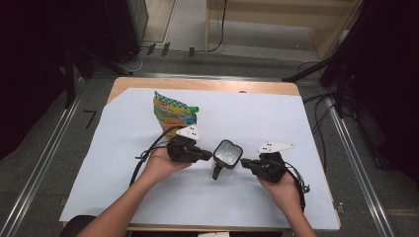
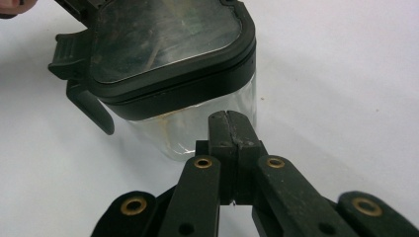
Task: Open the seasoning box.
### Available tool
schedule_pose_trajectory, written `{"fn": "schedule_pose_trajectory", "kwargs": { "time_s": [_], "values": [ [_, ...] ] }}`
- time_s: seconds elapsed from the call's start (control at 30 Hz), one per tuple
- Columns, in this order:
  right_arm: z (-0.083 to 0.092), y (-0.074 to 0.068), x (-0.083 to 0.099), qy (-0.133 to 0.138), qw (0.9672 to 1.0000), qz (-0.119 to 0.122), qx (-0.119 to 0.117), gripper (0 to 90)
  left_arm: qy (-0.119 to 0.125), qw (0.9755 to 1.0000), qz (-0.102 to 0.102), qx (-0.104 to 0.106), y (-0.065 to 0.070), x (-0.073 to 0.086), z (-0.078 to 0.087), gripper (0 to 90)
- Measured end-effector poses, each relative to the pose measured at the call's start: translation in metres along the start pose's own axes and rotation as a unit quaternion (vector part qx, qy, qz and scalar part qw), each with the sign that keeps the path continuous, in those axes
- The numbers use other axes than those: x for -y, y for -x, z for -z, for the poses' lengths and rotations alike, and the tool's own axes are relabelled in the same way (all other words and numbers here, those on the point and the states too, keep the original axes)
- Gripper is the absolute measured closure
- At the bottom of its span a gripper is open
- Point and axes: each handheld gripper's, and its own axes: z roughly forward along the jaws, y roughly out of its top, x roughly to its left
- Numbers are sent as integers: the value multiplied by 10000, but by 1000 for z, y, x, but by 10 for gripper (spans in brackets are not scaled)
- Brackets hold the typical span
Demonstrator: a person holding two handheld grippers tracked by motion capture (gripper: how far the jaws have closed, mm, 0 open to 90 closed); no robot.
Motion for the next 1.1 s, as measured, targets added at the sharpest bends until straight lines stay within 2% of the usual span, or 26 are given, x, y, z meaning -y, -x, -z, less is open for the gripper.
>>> {"fn": "schedule_pose_trajectory", "kwargs": {
  "time_s": [0.3, 0.4, 0.6, 0.73, 0.93, 1.1],
  "values": [
    [-8, 7, -5, 27, 9999, -43, 121, 900, -17, 9999, 25, 127, 1, 2, -3, 887],
    [-11, 8, -6, 32, 9998, -51, 163, 900, -69, 9998, -40, 167, 3, 2, -5, 876],
    [-17, 12, -9, 96, 9996, -155, 217, 900, -63, 9997, -22, 233, 4, 2, -6, 869],
    [-23, 14, -11, 4, 9996, -60, 281, 900, -83, 9995, -61, 288, 5, 1, -8, 870],
    [-32, 17, -19, 94, 9996, -69, 259, 900, -71, 9989, -166, 428, 11, -1, -12, 871],
    [-30, 19, -22, 139, 9996, -69, 252, 900, 5, 9990, -83, 431, 7, 0, -6, 864]
  ]
}}
